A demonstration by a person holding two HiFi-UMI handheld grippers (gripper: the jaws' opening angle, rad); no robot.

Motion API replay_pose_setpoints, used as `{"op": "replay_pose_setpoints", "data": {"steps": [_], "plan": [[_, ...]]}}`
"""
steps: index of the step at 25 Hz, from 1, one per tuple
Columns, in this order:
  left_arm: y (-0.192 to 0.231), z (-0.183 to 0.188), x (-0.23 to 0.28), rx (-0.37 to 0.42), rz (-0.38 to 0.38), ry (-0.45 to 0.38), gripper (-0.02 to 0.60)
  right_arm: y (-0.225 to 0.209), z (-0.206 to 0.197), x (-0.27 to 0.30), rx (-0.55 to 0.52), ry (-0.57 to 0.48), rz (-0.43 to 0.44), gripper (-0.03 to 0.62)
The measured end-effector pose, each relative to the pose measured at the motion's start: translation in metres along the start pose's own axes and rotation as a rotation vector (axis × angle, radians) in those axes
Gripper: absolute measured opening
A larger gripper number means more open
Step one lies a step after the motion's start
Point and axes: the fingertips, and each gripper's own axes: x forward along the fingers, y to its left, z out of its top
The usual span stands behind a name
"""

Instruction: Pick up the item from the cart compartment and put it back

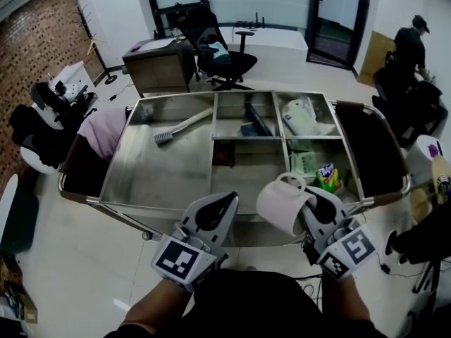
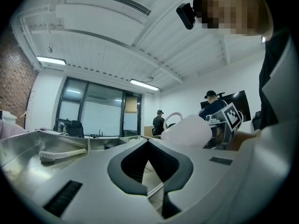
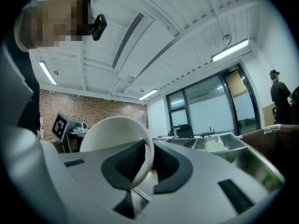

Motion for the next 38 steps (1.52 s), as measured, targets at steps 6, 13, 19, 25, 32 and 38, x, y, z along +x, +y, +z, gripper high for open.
{"op": "replay_pose_setpoints", "data": {"steps": [6,13,19,25,32,38], "plan": [[-0.001,0.001,0.001,0.014,0.007,-0.001,0.000,0.001,-0.002,-0.001,0.005,0.006,0.004,0.064],[0.001,0.002,0.002,0.018,0.013,0.000,0.000,0.000,-0.003,0.001,0.011,0.010,0.004,0.064],[0.003,0.000,0.002,0.016,0.020,-0.001,0.000,0.000,-0.005,0.003,0.013,0.022,0.008,0.064],[0.008,0.001,0.002,0.020,0.030,-0.001,0.000,-0.005,0.007,0.011,-0.011,0.034,0.008,0.064],[0.007,0.002,0.002,0.030,0.036,-0.004,0.000,-0.019,0.020,0.032,-0.082,0.073,0.011,0.064],[0.013,0.002,0.001,0.030,0.050,-0.008,0.000,-0.031,0.025,0.071,-0.171,0.165,0.034,0.064]]}}
